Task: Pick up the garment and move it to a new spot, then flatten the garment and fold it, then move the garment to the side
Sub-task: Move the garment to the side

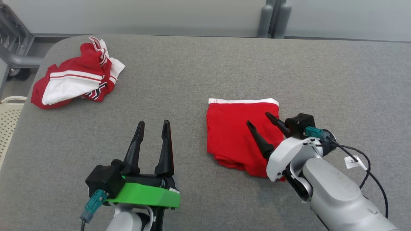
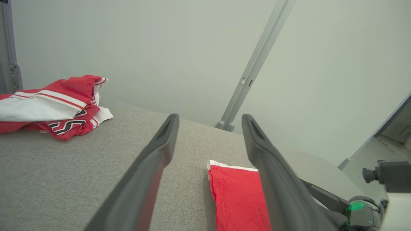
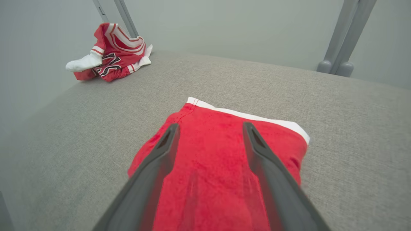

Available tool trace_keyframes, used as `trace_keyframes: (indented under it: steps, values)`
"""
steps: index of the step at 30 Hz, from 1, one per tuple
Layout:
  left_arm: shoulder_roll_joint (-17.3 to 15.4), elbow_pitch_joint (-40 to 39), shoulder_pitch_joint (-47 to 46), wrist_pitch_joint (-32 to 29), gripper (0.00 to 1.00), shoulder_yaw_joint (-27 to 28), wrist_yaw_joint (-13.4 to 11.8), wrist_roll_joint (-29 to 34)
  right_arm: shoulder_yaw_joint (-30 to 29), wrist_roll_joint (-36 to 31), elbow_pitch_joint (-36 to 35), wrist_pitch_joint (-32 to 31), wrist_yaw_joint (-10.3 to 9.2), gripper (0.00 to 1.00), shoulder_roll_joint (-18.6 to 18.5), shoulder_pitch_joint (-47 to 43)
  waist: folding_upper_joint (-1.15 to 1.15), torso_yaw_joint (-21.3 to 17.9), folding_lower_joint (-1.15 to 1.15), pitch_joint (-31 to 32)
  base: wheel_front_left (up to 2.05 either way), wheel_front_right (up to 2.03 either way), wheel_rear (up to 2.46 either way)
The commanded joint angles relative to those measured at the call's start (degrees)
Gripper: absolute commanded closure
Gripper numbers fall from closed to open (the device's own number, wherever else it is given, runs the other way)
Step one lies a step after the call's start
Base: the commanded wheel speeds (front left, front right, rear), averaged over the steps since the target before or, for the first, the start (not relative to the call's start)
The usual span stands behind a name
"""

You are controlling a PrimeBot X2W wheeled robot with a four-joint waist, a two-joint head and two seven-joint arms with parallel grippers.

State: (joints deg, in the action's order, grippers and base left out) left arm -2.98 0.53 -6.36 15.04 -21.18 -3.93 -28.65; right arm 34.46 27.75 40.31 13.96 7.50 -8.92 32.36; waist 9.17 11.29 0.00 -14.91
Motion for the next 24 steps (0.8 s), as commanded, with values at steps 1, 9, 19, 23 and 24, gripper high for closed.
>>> trace_keyframes:
  steps: [1, 9, 19, 23, 24]
  values:
    - [-0.1, 0.1, 1.0, 0.2, 0.00, -0.2, 0.1, -0.3, -0.4, 1.3, -0.1, -1.1, -0.02, 0.00, -1.2, 0.1, 0.00, -1.2, 0.00, 1.2, 0.00, 0.00, 0.00]
    - [-0.1, 0.0, 1.4, 0.2, 0.00, -0.5, 0.3, -0.6, -2.5, 7.5, -0.5, -9.4, -0.02, 0.00, -7.1, 0.5, 0.00, -0.8, 0.00, 1.3, 0.00, 0.00, 0.00]
    - [-0.1, 0.0, 0.6, 0.2, 0.00, -1.0, 0.4, -0.1, -3.3, 15.8, 0.7, -19.3, -0.02, 0.00, -11.0, 1.1, 0.00, 2.4, 0.00, -0.5, 0.00, 0.00, 0.00]
    - [-0.1, 0.1, 0.3, 0.2, 0.00, -1.4, 0.3, 0.0, -2.9, 19.6, 1.4, -21.6, -0.02, 0.00, -11.3, 0.6, 0.00, 4.1, 0.00, -1.3, 0.00, 0.00, 0.00]
    - [-0.1, 0.1, 0.2, 0.2, 0.00, -1.5, 0.3, 0.0, -3.0, 20.4, 1.9, -22.0, -0.02, 0.00, -11.3, 0.4, 0.00, 4.5, 0.00, -1.4, 0.00, 0.00, 0.00]
